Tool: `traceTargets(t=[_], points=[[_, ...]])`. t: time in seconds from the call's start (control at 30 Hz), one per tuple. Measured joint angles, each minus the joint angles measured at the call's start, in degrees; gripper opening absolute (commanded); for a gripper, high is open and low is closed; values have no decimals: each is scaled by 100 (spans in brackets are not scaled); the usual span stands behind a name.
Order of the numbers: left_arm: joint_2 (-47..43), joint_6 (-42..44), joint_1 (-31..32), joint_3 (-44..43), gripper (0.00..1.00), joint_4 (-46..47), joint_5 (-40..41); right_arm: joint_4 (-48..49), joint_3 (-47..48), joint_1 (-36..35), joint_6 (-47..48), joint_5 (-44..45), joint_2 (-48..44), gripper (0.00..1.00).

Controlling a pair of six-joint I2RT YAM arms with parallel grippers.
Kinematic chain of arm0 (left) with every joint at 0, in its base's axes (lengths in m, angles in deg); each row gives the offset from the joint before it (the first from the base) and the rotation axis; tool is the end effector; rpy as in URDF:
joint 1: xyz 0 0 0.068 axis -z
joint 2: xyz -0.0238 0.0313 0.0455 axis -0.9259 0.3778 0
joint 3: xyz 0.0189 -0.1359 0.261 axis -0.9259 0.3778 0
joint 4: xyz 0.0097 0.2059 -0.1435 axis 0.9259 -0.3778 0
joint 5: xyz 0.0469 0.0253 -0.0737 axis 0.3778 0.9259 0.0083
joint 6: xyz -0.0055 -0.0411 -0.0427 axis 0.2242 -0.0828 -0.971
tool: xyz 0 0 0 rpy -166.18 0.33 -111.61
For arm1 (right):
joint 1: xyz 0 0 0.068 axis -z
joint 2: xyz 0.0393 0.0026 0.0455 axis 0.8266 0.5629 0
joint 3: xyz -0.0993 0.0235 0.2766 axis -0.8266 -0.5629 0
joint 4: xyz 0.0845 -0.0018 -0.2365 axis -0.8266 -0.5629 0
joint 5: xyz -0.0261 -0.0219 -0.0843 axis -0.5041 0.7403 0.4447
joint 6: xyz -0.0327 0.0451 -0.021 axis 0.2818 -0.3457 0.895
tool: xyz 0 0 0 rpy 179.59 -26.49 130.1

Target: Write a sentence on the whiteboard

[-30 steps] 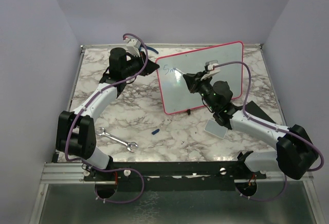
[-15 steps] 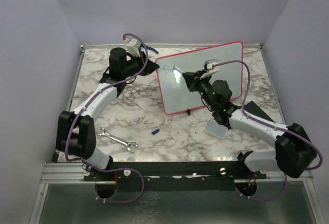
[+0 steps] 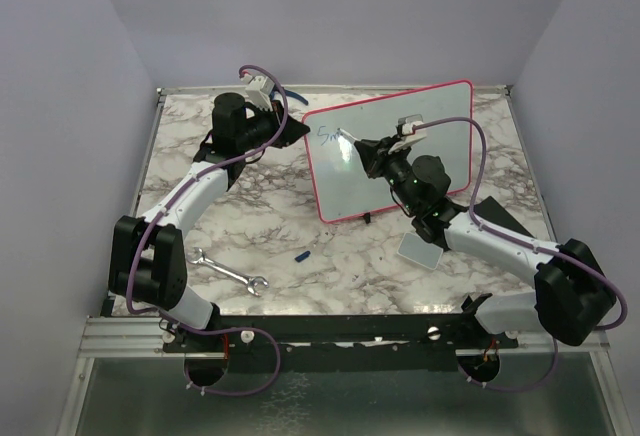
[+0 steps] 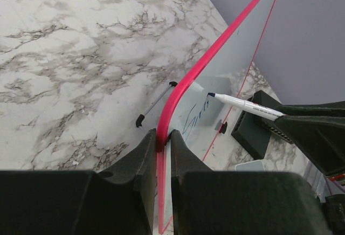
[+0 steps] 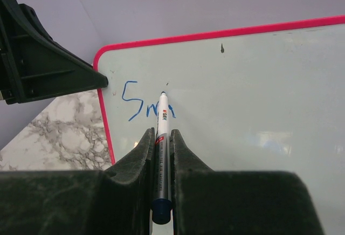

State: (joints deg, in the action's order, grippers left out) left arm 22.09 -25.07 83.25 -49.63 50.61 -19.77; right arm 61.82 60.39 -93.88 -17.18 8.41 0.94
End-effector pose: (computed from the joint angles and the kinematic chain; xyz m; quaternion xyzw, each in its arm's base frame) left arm 0.3358 -0.1179 0.3409 0.1163 0.7541 -0.4223 0.4894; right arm 0.2364 0.1754 0.3232 -0.0863 0.6715 0.2537 0.6908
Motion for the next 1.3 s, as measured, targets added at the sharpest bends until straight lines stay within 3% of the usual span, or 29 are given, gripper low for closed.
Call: traceTargets(t=[0.4,0.7,1.3], points=[[0,0,0,0,7,0,-2,35,-11,0,20,-92,-22,0],[-11,0,2,0,7,0,-4,39,-127,0,170,-155,-660,0],[-31,0,4,15,7,0,-4,-46,31,0,348,157,-275,1]])
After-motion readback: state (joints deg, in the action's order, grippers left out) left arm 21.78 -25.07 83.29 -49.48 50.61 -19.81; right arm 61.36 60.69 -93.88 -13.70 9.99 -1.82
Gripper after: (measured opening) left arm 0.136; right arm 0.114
